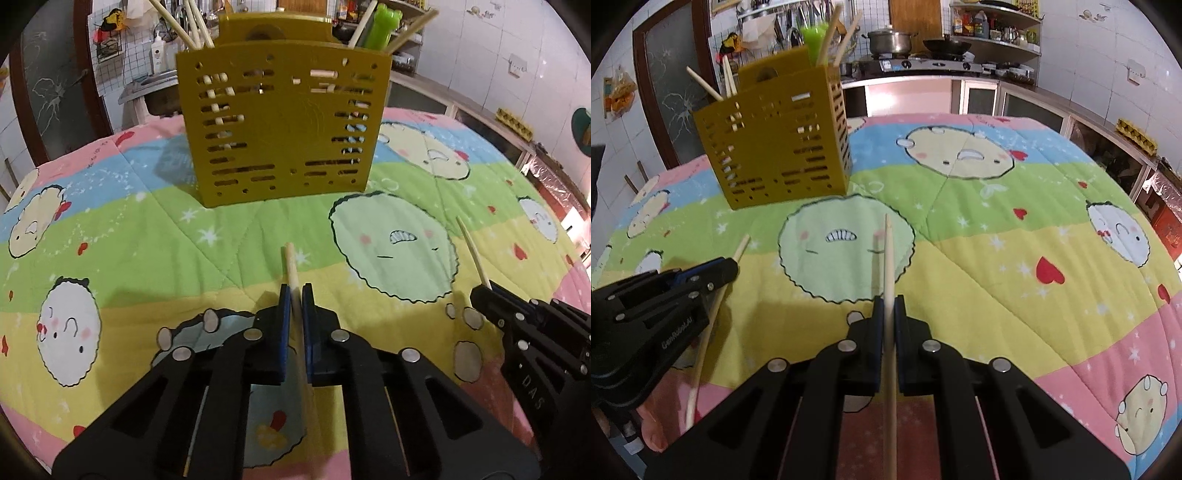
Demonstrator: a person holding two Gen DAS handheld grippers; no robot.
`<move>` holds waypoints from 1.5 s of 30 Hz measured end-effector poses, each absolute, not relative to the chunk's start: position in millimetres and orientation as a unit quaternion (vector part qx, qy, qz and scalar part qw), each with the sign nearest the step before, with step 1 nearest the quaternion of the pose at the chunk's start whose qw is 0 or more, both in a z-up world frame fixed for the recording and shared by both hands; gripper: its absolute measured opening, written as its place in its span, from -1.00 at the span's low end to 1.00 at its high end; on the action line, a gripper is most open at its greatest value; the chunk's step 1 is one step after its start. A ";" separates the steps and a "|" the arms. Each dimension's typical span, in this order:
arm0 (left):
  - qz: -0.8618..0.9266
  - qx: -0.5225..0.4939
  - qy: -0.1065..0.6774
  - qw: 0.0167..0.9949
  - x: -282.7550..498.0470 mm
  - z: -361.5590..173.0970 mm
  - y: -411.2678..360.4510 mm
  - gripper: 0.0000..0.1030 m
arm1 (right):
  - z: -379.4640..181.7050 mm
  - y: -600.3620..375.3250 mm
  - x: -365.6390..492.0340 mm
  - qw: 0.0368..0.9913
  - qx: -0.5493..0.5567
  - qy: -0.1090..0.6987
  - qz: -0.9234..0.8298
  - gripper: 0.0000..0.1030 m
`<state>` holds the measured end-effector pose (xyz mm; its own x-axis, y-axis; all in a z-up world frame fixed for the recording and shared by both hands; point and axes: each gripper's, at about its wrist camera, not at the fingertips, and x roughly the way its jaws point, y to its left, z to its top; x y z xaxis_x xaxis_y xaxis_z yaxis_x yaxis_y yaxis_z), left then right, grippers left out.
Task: Organize utensils
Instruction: 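Grasp another wooden chopstick with the left gripper while the right gripper holds its chopstick, then lift both chopsticks and carry them over the yellow holder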
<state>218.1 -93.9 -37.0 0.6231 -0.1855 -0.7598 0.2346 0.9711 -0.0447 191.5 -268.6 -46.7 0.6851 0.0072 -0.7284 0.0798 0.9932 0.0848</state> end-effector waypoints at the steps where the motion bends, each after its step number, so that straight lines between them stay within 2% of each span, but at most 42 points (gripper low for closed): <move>1: -0.118 0.032 0.411 0.903 215.1 -34.2 -93.1 -0.91 | -43.1 -268.3 189.6 0.918 0.056 0.391 -0.019 -0.89; 28: -0.104 -0.018 0.228 0.968 132.0 56.7 -15.9 -0.91 | 32.7 -253.0 123.5 0.966 0.103 0.234 0.041 -0.89; 45: -0.089 -0.037 0.162 0.982 141.7 105.2 -1.7 -0.91 | 50.5 -246.5 132.6 0.980 0.105 0.160 0.058 -0.89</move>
<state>141.7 -1.7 105.2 0.9318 -0.1871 -0.3110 0.1631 0.9813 -0.1019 132.6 -246.5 50.5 0.9419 0.1465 -0.3021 -0.0791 0.9713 0.2242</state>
